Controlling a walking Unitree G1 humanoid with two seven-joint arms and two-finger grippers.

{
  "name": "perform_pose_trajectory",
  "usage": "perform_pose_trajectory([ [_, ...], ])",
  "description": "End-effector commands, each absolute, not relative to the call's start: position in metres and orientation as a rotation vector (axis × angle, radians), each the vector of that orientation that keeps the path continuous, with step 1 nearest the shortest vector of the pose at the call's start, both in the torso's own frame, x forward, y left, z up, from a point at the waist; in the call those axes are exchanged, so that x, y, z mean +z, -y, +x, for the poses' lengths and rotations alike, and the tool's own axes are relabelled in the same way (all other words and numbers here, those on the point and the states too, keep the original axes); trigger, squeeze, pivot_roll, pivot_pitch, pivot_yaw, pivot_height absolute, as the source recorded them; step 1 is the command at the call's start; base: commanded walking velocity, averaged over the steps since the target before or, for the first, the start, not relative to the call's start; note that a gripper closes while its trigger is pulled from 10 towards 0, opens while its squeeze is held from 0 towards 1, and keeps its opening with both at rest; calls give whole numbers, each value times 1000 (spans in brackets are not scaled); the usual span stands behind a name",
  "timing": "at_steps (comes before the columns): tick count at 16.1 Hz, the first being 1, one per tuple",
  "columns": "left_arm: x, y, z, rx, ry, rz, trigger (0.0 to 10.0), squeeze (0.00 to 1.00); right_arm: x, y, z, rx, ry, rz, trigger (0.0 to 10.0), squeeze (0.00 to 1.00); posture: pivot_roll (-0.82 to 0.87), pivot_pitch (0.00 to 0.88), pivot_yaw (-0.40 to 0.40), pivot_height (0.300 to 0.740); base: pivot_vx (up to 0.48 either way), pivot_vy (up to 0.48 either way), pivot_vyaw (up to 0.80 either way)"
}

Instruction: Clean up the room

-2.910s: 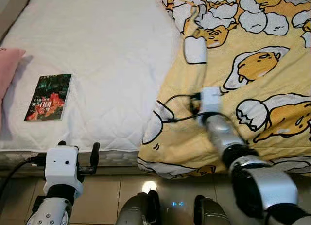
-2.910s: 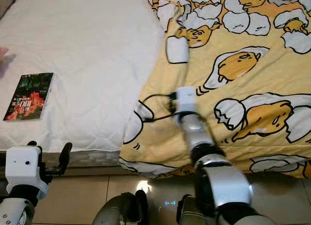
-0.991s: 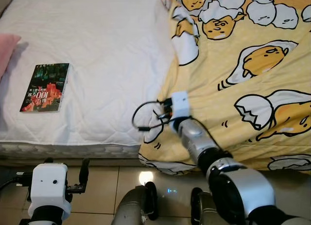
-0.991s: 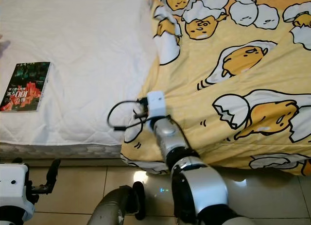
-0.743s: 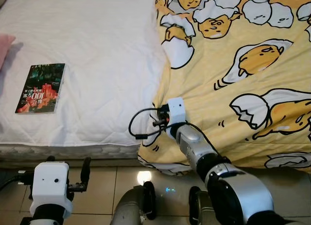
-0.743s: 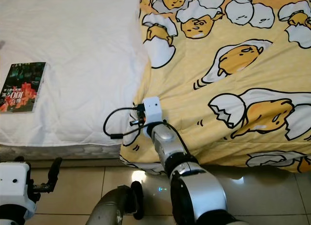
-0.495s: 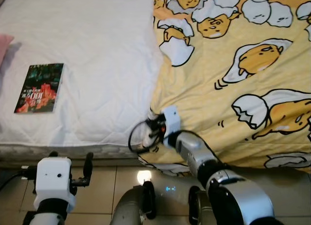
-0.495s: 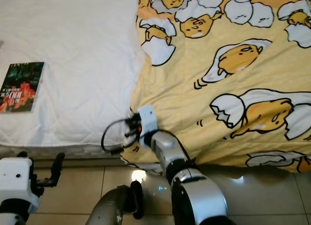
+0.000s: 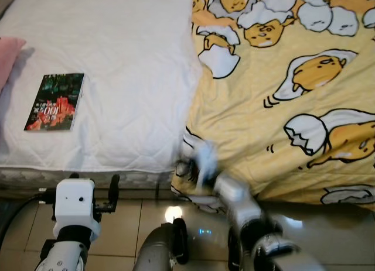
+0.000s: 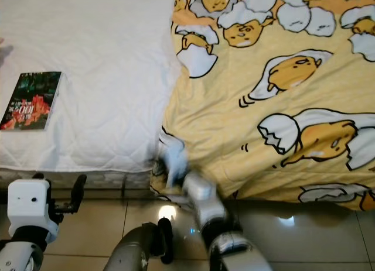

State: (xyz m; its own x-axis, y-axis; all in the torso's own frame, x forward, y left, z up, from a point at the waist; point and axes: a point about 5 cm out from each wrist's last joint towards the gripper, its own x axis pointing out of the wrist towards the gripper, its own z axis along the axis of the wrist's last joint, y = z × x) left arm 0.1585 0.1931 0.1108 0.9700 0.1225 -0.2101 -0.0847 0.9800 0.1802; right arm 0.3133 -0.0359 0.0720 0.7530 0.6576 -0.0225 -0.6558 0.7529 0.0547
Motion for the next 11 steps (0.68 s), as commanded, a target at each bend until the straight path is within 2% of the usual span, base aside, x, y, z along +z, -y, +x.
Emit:
perform_pose_trajectory([
  [1, 107, -198, 156, 130, -240, 194, 10000, 0, 85, 21, 317, 687, 13, 84, 10000, 0, 138, 254, 130, 740, 0, 0, 0],
  [4, 108, -199, 157, 128, -232, 198, 10000, 0, 99, 37, 341, 543, 15, 14, 10000, 0, 153, 255, 132, 740, 0, 0, 0],
  [6, 110, -201, 155, 133, -231, 207, 10000, 0, 96, 41, 349, 455, -68, -6, 10000, 0, 172, 263, 131, 740, 0, 0, 0],
  [11, 117, -209, 142, 146, -244, 240, 10000, 0, 68, 61, 347, 196, -258, -89, 10000, 0, 245, 289, 141, 740, 0, 0, 0],
])
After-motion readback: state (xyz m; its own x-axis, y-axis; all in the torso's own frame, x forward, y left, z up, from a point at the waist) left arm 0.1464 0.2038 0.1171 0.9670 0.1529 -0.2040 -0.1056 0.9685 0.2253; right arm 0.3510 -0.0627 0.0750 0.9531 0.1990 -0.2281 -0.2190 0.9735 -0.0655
